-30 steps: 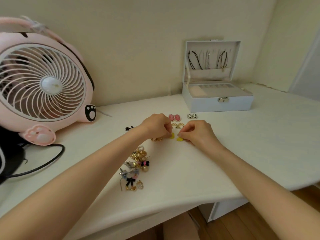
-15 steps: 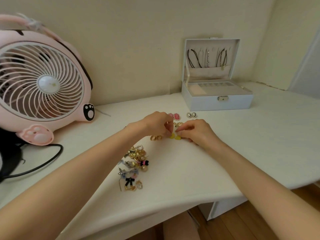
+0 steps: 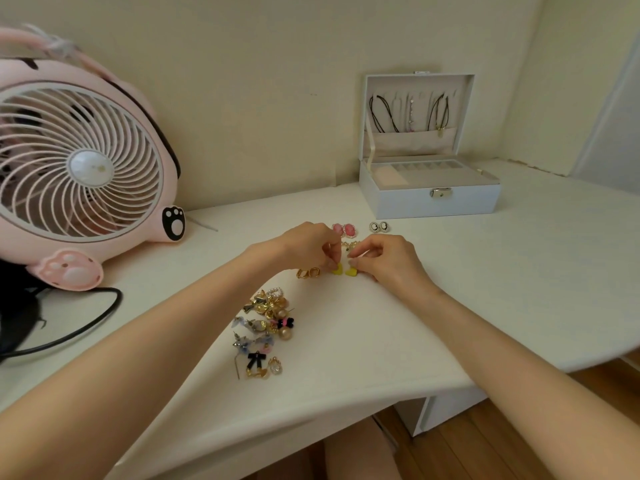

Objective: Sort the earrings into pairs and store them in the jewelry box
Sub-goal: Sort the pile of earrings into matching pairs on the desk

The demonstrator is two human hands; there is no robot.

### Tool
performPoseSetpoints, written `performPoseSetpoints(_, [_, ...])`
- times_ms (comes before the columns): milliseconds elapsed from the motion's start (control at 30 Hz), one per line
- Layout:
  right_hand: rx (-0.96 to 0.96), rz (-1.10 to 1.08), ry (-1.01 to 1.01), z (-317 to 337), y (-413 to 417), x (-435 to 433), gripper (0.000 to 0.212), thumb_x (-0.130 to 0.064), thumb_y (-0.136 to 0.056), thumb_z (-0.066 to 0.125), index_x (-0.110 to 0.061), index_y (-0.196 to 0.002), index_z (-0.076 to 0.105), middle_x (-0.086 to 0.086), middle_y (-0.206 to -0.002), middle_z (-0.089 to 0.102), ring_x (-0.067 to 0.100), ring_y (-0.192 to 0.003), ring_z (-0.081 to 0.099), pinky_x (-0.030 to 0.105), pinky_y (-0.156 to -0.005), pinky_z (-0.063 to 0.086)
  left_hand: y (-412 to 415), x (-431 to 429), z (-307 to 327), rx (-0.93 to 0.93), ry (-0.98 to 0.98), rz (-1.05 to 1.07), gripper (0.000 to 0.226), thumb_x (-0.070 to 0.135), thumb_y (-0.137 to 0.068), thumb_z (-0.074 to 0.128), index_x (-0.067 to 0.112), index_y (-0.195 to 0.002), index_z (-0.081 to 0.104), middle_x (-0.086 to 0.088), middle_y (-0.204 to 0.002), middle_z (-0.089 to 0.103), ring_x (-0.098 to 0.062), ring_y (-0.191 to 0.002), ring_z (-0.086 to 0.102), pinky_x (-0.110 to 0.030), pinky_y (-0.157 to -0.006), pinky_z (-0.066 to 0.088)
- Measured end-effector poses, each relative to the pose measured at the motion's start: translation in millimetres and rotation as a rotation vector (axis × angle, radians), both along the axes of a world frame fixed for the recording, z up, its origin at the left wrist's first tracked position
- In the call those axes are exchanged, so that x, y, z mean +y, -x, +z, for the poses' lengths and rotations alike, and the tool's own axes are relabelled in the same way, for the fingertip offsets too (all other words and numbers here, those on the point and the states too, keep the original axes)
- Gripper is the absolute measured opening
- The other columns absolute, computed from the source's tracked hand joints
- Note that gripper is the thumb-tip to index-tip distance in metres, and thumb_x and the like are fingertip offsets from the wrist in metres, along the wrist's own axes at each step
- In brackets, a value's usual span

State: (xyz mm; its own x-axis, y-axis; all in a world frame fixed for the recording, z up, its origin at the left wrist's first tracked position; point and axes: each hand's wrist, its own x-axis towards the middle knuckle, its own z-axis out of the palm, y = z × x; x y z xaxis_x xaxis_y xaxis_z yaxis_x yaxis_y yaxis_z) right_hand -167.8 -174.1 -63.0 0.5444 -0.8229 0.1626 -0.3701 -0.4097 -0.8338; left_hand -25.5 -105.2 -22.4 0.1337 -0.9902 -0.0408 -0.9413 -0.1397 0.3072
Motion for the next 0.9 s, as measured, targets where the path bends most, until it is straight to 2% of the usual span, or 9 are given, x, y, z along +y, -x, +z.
performPoseSetpoints(133, [0.036,-0.004,0.029,0,0,1,0.008,-0.024,-0.074,0.071,-0.027,-0.081,0.071,-0.012,-0.067,0.061,0.006,-0.066,0.054,0.026,-0.070,0.044,1,0,-2,0.024,0.005,-0.013,0.009,0.013,-0.082,0.066,0.016,-0.090,0.064,0.003,-0.088,0.056,-0.012,-0.079,0.048,-0.012,-0.059,0.033])
performPoseSetpoints(267, [0.035,0.011,0.034,-1,1,2,0.012,-0.022,-0.073,0.073,-0.029,-0.082,0.069,-0.006,-0.076,0.065,0.009,-0.071,0.057,0.028,-0.075,0.046,2,1,1,0.061,-0.039,-0.046,0.008,0.014,-0.082,0.067,0.020,-0.083,0.061,0.005,-0.081,0.055,-0.011,-0.078,0.047,-0.013,-0.062,0.035])
performPoseSetpoints(467, [0.029,0.008,0.064,-1,1,3,0.009,-0.023,-0.076,0.071,-0.029,-0.081,0.069,-0.012,-0.068,0.059,0.006,-0.067,0.054,0.026,-0.070,0.043,1,0,2,0.052,-0.049,-0.043,0.008,0.016,-0.084,0.065,0.021,-0.083,0.060,0.008,-0.080,0.055,-0.009,-0.074,0.047,-0.014,-0.059,0.033])
performPoseSetpoints(633, [-0.017,-0.003,0.073,-4,2,2,0.005,-0.022,-0.078,0.068,-0.027,-0.079,0.070,-0.011,-0.066,0.056,0.007,-0.063,0.051,0.029,-0.071,0.044,0,3,3,0.051,0.002,-0.024,0.009,0.013,-0.088,0.059,0.013,-0.097,0.062,0.003,-0.089,0.057,-0.011,-0.078,0.048,-0.012,-0.060,0.034])
performPoseSetpoints(700, [-0.048,-0.010,0.086,-4,3,3,0.004,-0.020,-0.079,0.068,-0.023,-0.080,0.071,-0.011,-0.066,0.055,0.004,-0.060,0.048,0.027,-0.068,0.042,-2,7,4,0.048,0.034,-0.012,0.012,0.012,-0.090,0.057,0.011,-0.100,0.062,0.003,-0.091,0.057,-0.011,-0.082,0.048,-0.007,-0.060,0.033])
performPoseSetpoints(800, [-0.072,-0.023,0.119,0,5,5,0.007,-0.018,-0.081,0.066,-0.018,-0.084,0.072,-0.010,-0.068,0.056,0.003,-0.059,0.046,0.021,-0.061,0.038,-6,18,9,0.037,0.083,-0.003,0.012,0.011,-0.091,0.056,0.009,-0.101,0.062,0.004,-0.090,0.058,-0.003,-0.072,0.046,-0.002,-0.058,0.033])
performPoseSetpoints(900, [-0.102,-0.025,0.177,7,7,12,0.007,-0.018,-0.082,0.065,-0.019,-0.085,0.072,-0.011,-0.067,0.055,0.002,-0.055,0.045,0.021,-0.059,0.034,-11,37,13,0.034,0.119,0.006,0.013,0.013,-0.091,0.056,0.009,-0.101,0.062,0.006,-0.091,0.059,0.002,-0.069,0.044,-0.004,-0.059,0.033])
